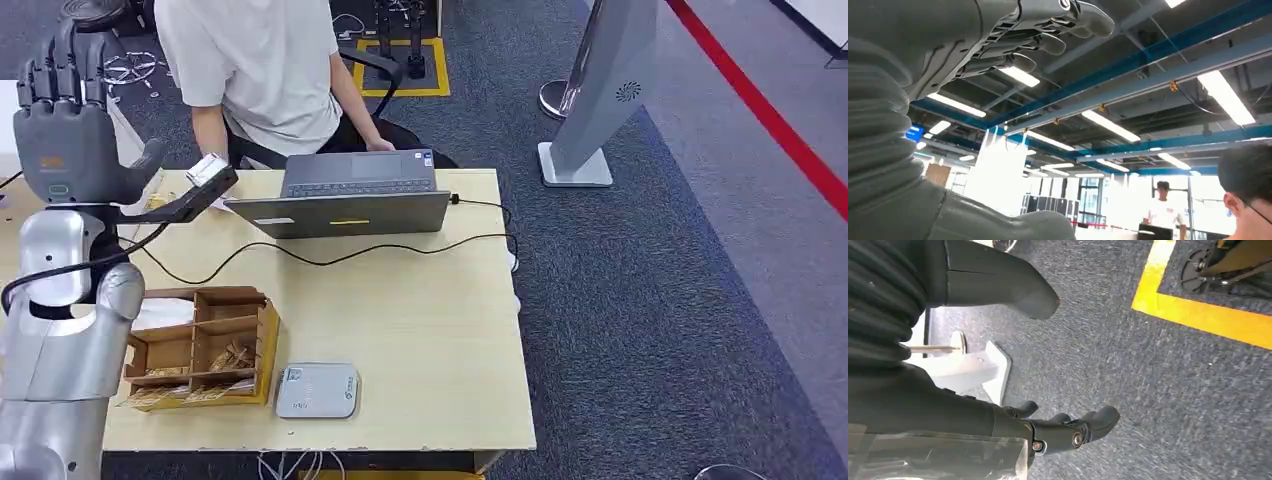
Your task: Pass the card to the sensor for recognition and then transmit it.
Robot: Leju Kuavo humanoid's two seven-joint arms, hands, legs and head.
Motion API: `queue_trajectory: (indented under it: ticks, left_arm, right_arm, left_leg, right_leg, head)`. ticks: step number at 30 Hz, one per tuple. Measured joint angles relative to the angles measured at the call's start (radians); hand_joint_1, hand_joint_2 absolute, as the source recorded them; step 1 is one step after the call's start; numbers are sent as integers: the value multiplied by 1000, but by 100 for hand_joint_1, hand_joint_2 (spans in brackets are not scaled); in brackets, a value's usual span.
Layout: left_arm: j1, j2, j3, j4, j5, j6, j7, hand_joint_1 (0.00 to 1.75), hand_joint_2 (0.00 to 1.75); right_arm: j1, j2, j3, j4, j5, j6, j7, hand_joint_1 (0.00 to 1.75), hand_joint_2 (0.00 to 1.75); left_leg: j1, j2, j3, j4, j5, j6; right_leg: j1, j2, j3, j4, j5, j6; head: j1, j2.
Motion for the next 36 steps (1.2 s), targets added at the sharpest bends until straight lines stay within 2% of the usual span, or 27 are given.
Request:
queue_trajectory:
  ticks: [2, 4, 7, 12, 15, 21, 25, 31, 36]
  left_arm:
    - [18, -4, 0, 0, 15, 2, -9, 0, 175]
    - [50, -10, -11, -13, 44, -45, -18, 0, 175]
    - [131, -12, -41, -101, 74, -133, -7, 0, 175]
    - [215, -6, -95, -225, 105, -193, -5, 0, 175]
    - [325, 25, -139, -350, 146, -229, -18, 0, 175]
    - [487, 114, -231, -490, 211, -265, -70, 0, 175]
    - [544, 166, -270, -537, 234, -273, -84, 0, 175]
    - [562, 197, -289, -567, 240, -274, -84, 0, 175]
    - [567, 206, -293, -577, 240, -274, -84, 0, 175]
  right_arm:
    - [3, 0, -1, 0, -3, 3, 11, 0, 175]
    - [5, 0, -8, 0, -13, 2, 18, 0, 175]
    - [12, 0, -27, 0, -33, -4, 20, 0, 175]
    - [15, 3, -55, 0, -58, -8, 25, 0, 175]
    - [19, 10, -81, -2, -78, -13, 30, 0, 175]
    - [26, 19, -128, -6, -98, -23, 36, 0, 175]
    - [26, 20, -149, -7, -98, -23, 37, 0, 175]
    - [26, 23, -161, -10, -98, -23, 37, 0, 175]
    - [25, 23, -166, -10, -98, -23, 37, 0, 175]
  left_leg:
    - [0, 0, 0, 0, 0, 0]
    - [0, 0, 0, 0, 0, 0]
    - [0, 0, 0, 0, 0, 0]
    - [0, 0, -1, 0, 0, 0]
    - [-1, 3, 2, -1, -2, -1]
    - [-1, 2, 2, -1, -2, -1]
    - [0, 2, 2, -1, -2, -1]
    - [0, 2, 2, -1, -2, -1]
    - [0, 2, 2, -1, -2, -1]
  right_leg:
    - [0, 0, 0, 0, 0, 0]
    - [0, 0, 0, 0, 0, 0]
    - [0, 0, 0, 0, 0, 0]
    - [0, 0, 1, 0, -1, 1]
    - [-1, 3, 1, 0, -1, 0]
    - [0, 2, 1, 0, -2, -1]
    - [0, 1, 1, 0, -3, -1]
    - [0, 1, 2, 0, -2, -1]
    - [0, 1, 2, 0, -2, -1]
  head:
    - [0, 0]
    - [0, 0]
    - [0, 0]
    - [0, 0]
    - [0, 0]
    - [1, 0]
    - [1, 0]
    - [1, 0]
    - [1, 0]
